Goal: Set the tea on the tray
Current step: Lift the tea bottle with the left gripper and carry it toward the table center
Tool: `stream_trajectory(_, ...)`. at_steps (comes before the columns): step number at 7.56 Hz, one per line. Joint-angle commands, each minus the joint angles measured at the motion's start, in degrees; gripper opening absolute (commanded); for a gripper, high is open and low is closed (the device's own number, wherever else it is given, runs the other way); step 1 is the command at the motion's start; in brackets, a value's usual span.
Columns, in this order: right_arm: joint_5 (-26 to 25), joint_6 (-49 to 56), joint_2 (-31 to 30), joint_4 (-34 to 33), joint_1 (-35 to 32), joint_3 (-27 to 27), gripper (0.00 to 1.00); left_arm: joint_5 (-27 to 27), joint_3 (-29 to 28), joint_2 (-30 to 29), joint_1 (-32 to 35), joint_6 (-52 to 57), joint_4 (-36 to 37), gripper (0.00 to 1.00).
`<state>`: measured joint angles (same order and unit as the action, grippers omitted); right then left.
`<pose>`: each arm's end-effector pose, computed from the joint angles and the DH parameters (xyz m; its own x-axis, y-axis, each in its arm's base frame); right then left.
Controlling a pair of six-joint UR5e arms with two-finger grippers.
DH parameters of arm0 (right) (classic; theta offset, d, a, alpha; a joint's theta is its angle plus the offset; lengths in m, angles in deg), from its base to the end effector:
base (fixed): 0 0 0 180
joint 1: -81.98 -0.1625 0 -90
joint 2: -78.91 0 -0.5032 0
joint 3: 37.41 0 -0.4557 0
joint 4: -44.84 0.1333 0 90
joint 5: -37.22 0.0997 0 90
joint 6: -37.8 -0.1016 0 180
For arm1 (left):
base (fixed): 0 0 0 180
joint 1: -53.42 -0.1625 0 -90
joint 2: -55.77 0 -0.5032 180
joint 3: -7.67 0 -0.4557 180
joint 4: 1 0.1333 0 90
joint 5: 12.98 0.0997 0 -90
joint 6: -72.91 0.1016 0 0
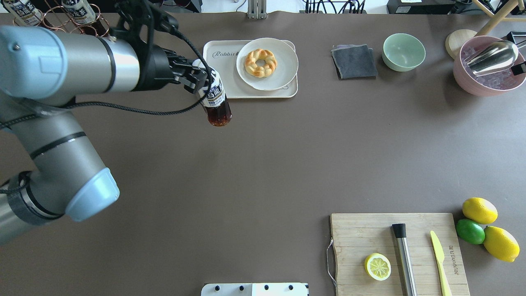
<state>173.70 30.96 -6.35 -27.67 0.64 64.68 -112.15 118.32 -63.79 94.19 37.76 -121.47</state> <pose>-0.0313 -0.6017 0.5336 0.6296 -0.4070 0.6618 0.0497 0.8712 0.4885 0.4196 -0.5164 0.1679 0.5004 0.6344 -0.5892 0.2023 0.5760 0.7920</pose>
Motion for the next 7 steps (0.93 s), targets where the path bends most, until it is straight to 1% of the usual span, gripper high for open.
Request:
stream_trajectory(1,0.28,-0.02,0.0,0.08,0.04,0.48,1.0,18.37,0.01,-2.08,-18.13,0.18,1.74,0.0)
stream_trajectory(2,0.28,0.07,0.0,0.08,0.04,0.48,1.0,18.49,-0.08,-2.09,-18.61,0.09,3.04,0.0)
stream_trajectory(4,0.28,0.07,0.09,0.08,0.04,0.57,1.0,19.36,0.01,-1.65,-19.67,0.18,3.14,0.0)
stream_trajectory(5,0.28,0.07,0.09,0.17,0.04,0.57,1.0,20.76,-0.08,-1.56,-19.76,0.18,3.14,0.0)
stream_trajectory(6,0.28,0.07,0.09,0.08,0.04,0.57,1.0,22.34,0.01,-1.39,-21.41,0.18,3.14,0.0)
stream_trajectory(7,0.28,0.07,0.09,0.17,0.04,0.57,1.0,22.7,0.01,-1.47,-21.69,0.18,3.14,0.0)
